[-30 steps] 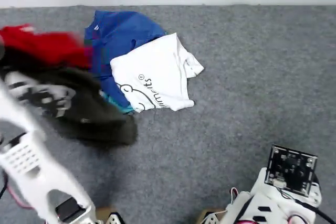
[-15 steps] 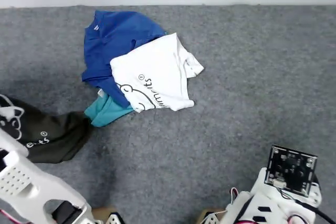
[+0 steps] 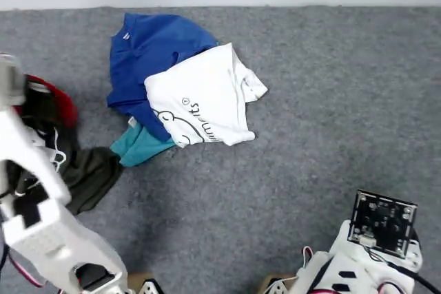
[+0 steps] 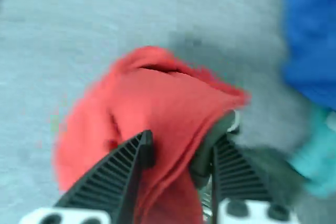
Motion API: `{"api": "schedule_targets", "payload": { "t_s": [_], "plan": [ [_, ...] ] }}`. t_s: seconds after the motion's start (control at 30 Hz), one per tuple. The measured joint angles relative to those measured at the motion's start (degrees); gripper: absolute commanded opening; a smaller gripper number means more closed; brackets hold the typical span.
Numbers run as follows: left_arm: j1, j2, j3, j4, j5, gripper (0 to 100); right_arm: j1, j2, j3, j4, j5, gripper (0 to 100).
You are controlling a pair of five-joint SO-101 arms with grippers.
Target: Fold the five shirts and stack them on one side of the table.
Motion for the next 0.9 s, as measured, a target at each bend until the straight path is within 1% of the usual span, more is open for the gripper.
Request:
{"api": "schedule_targets", "payload": {
  "t_s": [0.13, 0.2, 0.3, 0.37, 0.5, 0.7, 0.77, 0.9],
  "plan": [
    [10.2, -9.7, 16.7, 0.0, 0.0, 17, 0.0, 0.0, 2.0, 0.0, 0.0, 2.9],
    [15.1, -13.7, 23.1, 0.0, 0.0, 17, 0.0, 0.0, 3.1, 0.0, 0.0, 2.9],
    [21.3, -16.6, 27.7, -0.1, 0.0, 17, 0.0, 0.0, 3.3, 0.0, 0.0, 2.9],
    [23.9, -16.7, 28.2, -2.2, 1.4, 18, 0.0, 0.0, 3.3, 0.0, 0.0, 2.9],
    [26.7, -14.7, 28.7, -9.1, 4.2, 22, 0.0, 0.0, 3.3, 0.0, 0.0, 2.9],
    [27.8, -1.4, 28.4, -21.5, 4.7, 22, 0.0, 0.0, 3.3, 0.0, 0.0, 2.9],
    [27.7, 4.5, 26.4, -23.3, 4.7, 22, 0.0, 0.0, 3.3, 0.0, 0.0, 2.9],
    [27.3, 16.5, 16.4, -24.8, 4.7, 22, 0.0, 0.0, 3.3, 0.0, 0.0, 2.9]
  ]
}}
